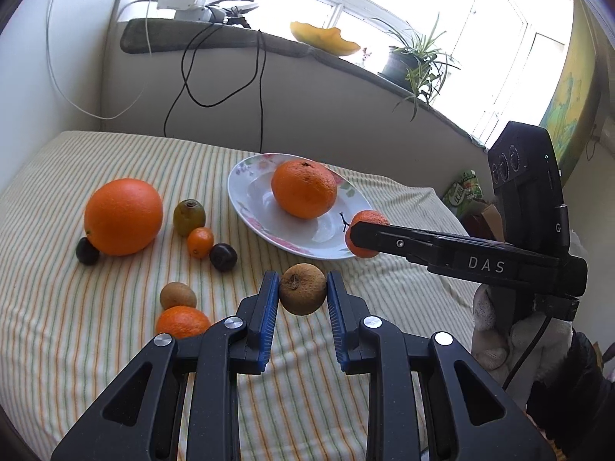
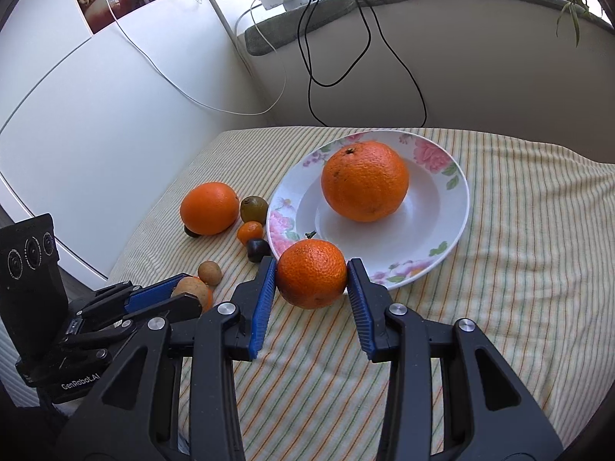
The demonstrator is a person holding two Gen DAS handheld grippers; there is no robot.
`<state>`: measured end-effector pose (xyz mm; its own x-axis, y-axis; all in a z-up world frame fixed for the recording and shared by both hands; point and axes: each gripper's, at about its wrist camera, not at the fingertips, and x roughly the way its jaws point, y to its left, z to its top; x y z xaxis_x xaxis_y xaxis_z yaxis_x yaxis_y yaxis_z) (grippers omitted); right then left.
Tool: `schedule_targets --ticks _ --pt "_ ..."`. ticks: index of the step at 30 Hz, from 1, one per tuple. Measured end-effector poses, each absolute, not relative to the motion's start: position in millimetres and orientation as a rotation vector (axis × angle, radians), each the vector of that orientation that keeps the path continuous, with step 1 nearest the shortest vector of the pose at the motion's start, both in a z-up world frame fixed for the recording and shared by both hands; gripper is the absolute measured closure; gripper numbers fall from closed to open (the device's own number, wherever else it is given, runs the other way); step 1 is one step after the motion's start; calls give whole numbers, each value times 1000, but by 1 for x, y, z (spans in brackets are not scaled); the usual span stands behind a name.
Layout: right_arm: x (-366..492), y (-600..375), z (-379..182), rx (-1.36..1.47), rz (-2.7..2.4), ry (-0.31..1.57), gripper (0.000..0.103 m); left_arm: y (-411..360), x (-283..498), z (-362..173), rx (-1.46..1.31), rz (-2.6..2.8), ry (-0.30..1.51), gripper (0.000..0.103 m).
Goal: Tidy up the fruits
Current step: 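Lower the tangerine onto the plate with the right tool while the left tool lowers the kiwi there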
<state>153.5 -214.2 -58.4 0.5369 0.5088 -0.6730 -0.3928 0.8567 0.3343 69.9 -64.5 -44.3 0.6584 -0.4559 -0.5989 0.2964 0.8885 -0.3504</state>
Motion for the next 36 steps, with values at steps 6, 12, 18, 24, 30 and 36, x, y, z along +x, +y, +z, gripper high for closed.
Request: schedule_targets --ticks 6,12,18,24,30,36 --pt "167 -234 -58 148 504 844 64 -91 84 -44 -208 -459 741 79" --pt "184 -250 -60 154 480 846 64 -110 98 -45 -191 -470 745 79" --pt "199 -259 -64 154 469 847 64 -126 109 -49 -176 -470 753 79" --pt "211 -260 -66 158 476 852 64 -137 122 -53 -164 -467 762 79" --pt "221 -261 -72 170 481 863 64 -151 134 -58 -145 -463 772 79" --pt "229 -262 -73 177 488 872 64 -159 141 -64 -137 -462 783 79"
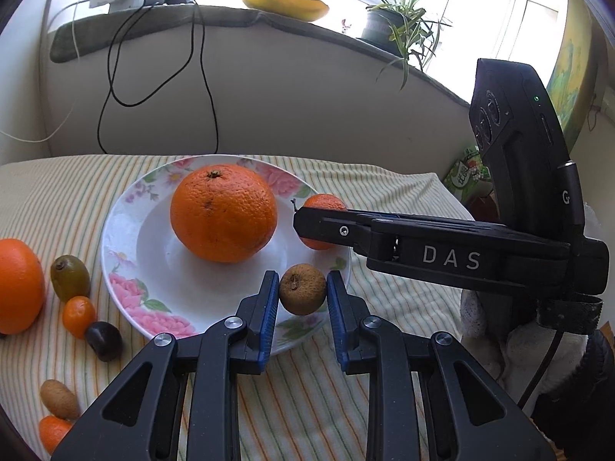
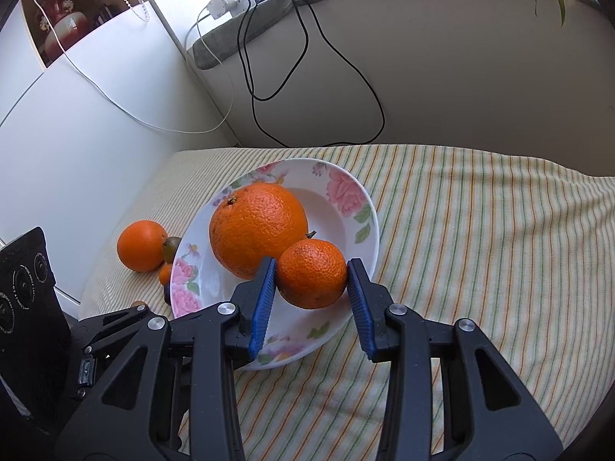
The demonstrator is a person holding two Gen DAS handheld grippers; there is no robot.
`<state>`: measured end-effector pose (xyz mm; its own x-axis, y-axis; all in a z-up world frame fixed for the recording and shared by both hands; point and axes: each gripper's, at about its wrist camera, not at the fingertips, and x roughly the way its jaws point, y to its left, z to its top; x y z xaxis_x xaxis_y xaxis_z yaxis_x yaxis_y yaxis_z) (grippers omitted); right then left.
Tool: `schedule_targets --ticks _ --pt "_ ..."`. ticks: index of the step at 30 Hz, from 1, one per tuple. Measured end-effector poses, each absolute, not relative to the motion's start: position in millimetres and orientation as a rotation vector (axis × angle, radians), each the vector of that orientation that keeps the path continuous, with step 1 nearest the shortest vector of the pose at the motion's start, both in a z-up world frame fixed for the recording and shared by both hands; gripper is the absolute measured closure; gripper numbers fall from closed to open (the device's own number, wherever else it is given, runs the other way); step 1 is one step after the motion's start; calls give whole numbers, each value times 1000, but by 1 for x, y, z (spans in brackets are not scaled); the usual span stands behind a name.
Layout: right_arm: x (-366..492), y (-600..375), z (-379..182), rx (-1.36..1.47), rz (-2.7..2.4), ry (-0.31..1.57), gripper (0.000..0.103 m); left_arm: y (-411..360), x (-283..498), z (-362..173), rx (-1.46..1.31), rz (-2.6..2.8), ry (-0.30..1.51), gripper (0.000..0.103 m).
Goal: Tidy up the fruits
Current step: 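Lower the tangerine onto the plate with the right tool while the left tool lowers the kiwi there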
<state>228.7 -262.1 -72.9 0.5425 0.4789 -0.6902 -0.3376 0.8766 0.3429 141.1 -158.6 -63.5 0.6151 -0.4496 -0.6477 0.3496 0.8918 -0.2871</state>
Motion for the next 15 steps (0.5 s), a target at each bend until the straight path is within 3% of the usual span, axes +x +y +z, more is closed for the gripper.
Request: schedule_targets --ticks 13,15 --pt "232 -261 -73 178 488 876 63 -166 147 -64 -133 -465 791 79" --pt "232 -261 -72 179 484 876 63 -166 147 -64 -128 -466 788 69"
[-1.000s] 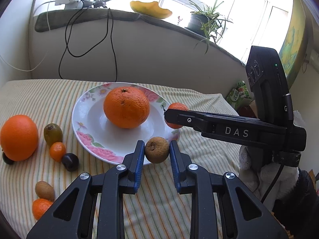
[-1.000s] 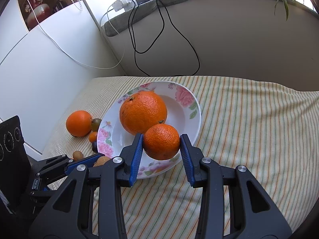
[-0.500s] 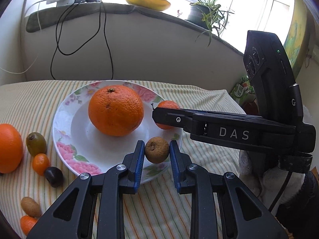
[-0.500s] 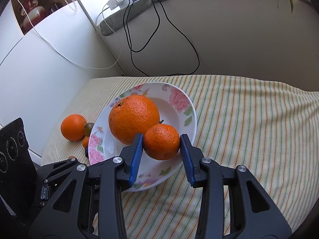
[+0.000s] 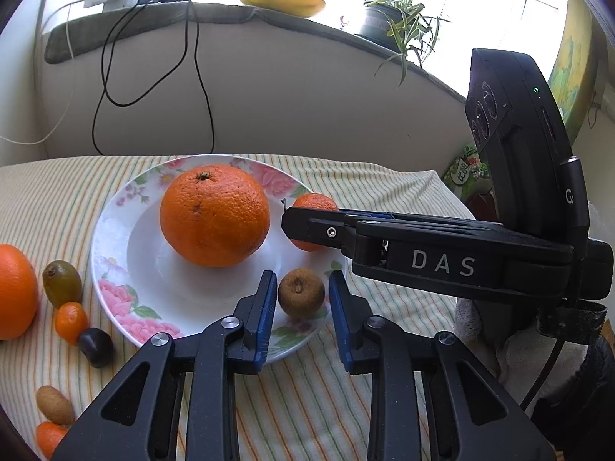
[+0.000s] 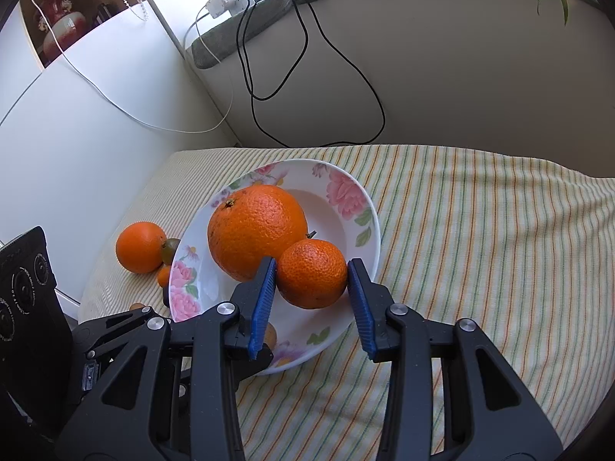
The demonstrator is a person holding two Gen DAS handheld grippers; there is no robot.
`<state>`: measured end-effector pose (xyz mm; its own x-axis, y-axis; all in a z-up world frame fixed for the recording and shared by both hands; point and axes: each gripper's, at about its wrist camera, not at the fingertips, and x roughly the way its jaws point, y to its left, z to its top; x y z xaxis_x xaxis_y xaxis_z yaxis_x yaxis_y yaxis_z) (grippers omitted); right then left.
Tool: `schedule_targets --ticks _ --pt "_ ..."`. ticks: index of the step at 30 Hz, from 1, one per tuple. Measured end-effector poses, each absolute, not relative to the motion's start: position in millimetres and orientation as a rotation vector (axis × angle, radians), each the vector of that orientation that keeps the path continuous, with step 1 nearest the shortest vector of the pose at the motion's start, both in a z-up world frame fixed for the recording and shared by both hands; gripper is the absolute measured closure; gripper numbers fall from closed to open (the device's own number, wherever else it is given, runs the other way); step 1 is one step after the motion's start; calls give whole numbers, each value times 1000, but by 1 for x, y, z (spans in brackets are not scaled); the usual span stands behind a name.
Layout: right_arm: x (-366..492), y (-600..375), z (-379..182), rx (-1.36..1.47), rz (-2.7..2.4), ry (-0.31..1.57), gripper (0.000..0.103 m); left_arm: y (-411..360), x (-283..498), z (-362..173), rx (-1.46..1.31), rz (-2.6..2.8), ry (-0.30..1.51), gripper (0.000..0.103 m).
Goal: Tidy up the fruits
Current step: 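Lower the tangerine onto the plate with the right tool while the left tool lowers the kiwi there, then open both tools and withdraw them from the plate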
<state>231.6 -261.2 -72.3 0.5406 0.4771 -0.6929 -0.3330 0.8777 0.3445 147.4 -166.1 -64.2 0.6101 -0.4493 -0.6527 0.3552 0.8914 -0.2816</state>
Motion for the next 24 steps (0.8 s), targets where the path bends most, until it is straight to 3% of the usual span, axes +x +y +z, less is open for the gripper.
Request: schedule_targets --ticks 1,2,5,6,24 --pt "232 -262 -72 182 485 875 62 -167 148 -64 -127 -462 787 57" --pt "232 -263 -71 190 491 872 55 -166 148 -64 -130 -460 785 52" --pt "230 -265 -66 191 472 853 34 -165 147 -63 -131 -455 783 52" --pt "229 -265 -64 185 463 843 33 -165 147 -63 -132 -454 783 52" --pt "205 -274 -44 220 447 810 32 -151 123 -50 -135 -455 756 52"
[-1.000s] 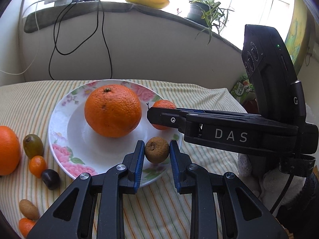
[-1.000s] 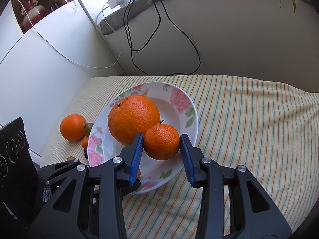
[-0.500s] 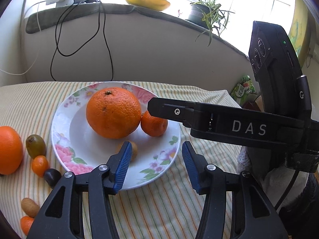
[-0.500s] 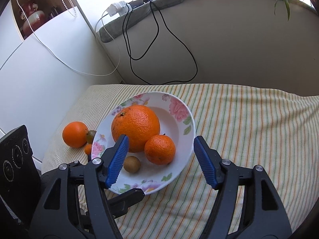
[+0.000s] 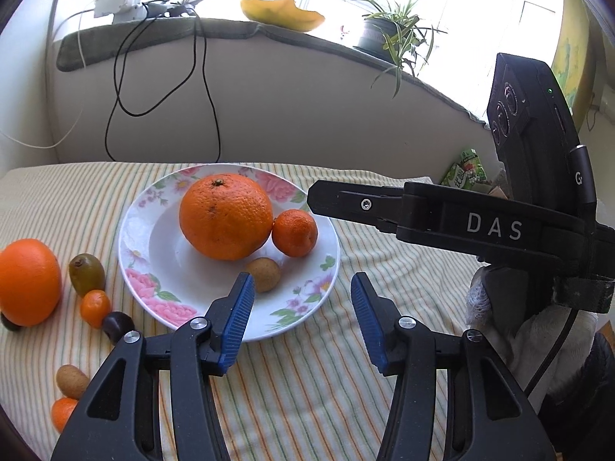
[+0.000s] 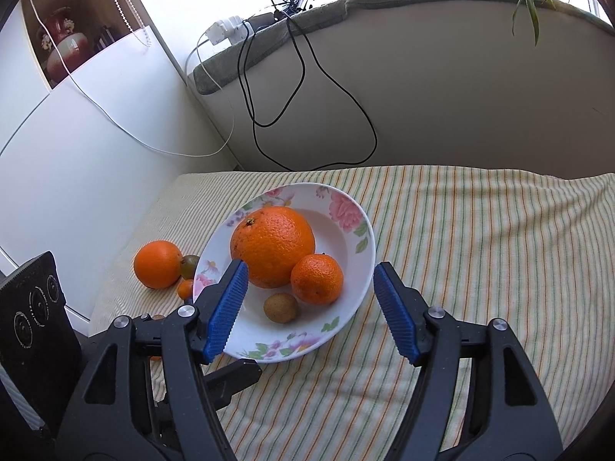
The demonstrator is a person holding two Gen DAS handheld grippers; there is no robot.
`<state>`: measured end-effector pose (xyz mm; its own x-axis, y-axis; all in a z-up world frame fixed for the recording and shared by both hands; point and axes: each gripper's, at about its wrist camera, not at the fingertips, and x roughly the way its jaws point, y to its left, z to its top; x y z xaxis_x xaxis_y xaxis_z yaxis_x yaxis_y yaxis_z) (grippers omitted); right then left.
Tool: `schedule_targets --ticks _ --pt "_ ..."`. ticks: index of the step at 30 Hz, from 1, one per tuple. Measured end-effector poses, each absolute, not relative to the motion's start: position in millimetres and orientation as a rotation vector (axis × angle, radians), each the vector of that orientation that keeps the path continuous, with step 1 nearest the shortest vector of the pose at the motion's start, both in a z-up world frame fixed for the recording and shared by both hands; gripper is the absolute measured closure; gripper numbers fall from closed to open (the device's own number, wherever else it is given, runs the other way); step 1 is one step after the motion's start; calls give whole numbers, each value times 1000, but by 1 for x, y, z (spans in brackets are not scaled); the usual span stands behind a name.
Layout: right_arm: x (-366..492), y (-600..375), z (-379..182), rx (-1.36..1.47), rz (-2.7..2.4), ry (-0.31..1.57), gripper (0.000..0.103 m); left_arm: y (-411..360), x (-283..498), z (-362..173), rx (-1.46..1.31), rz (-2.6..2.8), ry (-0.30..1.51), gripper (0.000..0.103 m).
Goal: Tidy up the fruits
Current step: 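Open both tools and withdraw them from the plate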
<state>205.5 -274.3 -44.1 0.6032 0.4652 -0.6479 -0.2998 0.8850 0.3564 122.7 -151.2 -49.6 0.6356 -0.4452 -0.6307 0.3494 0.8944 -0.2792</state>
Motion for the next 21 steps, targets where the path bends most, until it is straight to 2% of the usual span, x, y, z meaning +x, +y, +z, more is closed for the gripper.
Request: schedule_targets --ticks 21 --pt "153 -239 -24 179 512 778 32 -97 73 -29 -168 -396 695 52"
